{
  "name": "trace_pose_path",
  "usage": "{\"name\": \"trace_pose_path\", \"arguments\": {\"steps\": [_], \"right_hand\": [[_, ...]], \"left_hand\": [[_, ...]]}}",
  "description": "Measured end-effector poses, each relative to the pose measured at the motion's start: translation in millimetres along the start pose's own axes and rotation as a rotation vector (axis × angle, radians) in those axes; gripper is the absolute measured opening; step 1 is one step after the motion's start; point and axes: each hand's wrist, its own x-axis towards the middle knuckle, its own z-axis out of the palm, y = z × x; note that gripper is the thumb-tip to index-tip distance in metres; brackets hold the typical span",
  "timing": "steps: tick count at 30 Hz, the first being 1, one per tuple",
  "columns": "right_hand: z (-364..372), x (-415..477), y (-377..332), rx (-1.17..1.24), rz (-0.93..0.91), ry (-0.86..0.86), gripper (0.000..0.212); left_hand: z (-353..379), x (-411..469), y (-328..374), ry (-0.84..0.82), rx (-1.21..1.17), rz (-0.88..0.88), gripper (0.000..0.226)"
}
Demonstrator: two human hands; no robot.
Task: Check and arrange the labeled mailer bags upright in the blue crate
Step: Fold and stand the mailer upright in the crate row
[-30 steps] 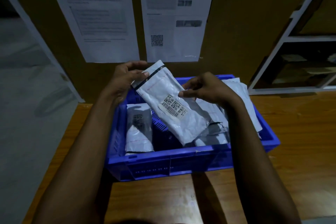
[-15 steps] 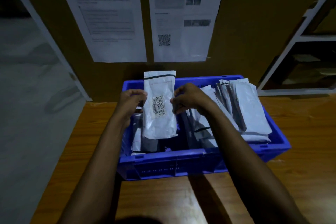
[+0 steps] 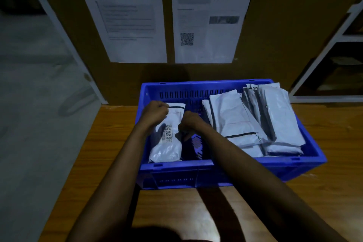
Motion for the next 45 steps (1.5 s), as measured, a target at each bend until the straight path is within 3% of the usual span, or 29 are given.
{"name": "trace_pose_path", "arguments": {"steps": [8, 15, 18, 22, 27, 33, 36, 39, 42, 45], "right_hand": [[11, 5, 7, -0.103, -0.129, 0.149, 0.044], [-3, 15, 8, 0.001, -0.139, 0.238, 0.039], [-5, 18, 9, 0.085, -0.135, 0.169, 0.021], [-2, 21, 7, 0.044, -0.196, 0.109, 0.014], [1, 23, 11, -0.021, -0.094, 0.199, 0.019], [3, 15, 4, -0.051, -0.113, -0.025, 0.030], [5, 12, 3, -0.066, -0.132, -0.031, 0.030], [4, 10, 9, -0.149, -0.137, 0.078, 0.017], [-1, 5, 9, -0.145, -0.160, 0.195, 0.025], [-4, 3, 9, -0.107, -0.201, 0.230, 0.019]], "left_hand": [[4, 10, -17, -0.039, 0.080, -0.109, 0.023], [3, 7, -24, 0.076, 0.090, -0.025, 0.029], [6, 6, -26, 0.101, 0.098, -0.001, 0.029], [7, 2, -24, 0.052, 0.124, -0.009, 0.030], [6, 5, -29, 0.066, 0.123, -0.042, 0.027], [5, 2, -27, 0.128, 0.113, -0.017, 0.028], [6, 0, -27, 0.125, 0.087, -0.015, 0.028], [7, 0, -29, 0.081, 0.138, -0.028, 0.022], [7, 3, -29, 0.074, 0.159, -0.054, 0.020], [8, 13, -33, 0.025, 0.194, -0.080, 0.026]]}}
